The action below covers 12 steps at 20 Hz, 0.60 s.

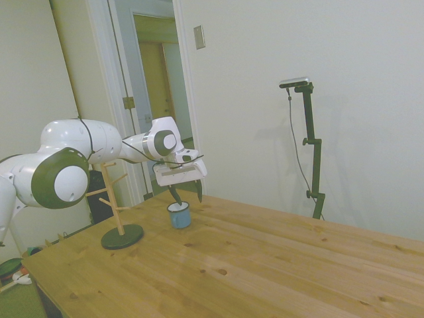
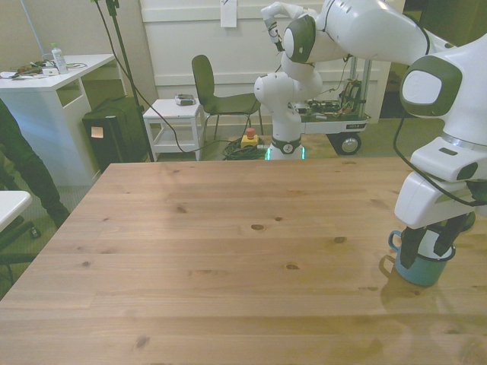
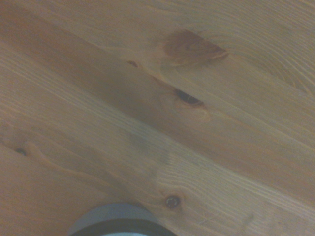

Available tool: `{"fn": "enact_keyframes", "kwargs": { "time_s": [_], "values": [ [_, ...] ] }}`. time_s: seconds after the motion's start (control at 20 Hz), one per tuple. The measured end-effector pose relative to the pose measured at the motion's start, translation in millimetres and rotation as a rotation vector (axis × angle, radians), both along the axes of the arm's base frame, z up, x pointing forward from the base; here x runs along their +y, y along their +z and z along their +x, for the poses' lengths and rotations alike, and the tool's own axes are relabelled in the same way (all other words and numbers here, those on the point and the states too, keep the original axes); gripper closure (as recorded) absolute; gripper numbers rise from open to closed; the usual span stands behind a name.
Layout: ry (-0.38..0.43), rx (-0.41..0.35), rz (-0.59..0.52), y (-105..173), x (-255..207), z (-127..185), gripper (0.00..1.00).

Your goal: Hang the mug

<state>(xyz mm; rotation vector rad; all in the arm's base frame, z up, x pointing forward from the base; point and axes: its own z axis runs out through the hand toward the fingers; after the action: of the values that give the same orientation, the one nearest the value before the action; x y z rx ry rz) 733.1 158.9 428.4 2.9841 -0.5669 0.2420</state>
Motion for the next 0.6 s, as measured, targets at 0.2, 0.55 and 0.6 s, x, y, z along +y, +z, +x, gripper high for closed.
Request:
{"fn": "enact_keyframes", "kwargs": {
  "time_s": [0.2, 0.55, 0.6],
  "values": [
    [-0.004, 0.015, -0.006, -11.1, -1.0, 4.5, 0.0],
    [-0.009, 0.029, -0.014, -25.1, -3.4, 7.6, 1.0],
    [-0.008, 0.031, -0.014, -26.5, -3.2, 7.7, 1.0]
  ]
}}
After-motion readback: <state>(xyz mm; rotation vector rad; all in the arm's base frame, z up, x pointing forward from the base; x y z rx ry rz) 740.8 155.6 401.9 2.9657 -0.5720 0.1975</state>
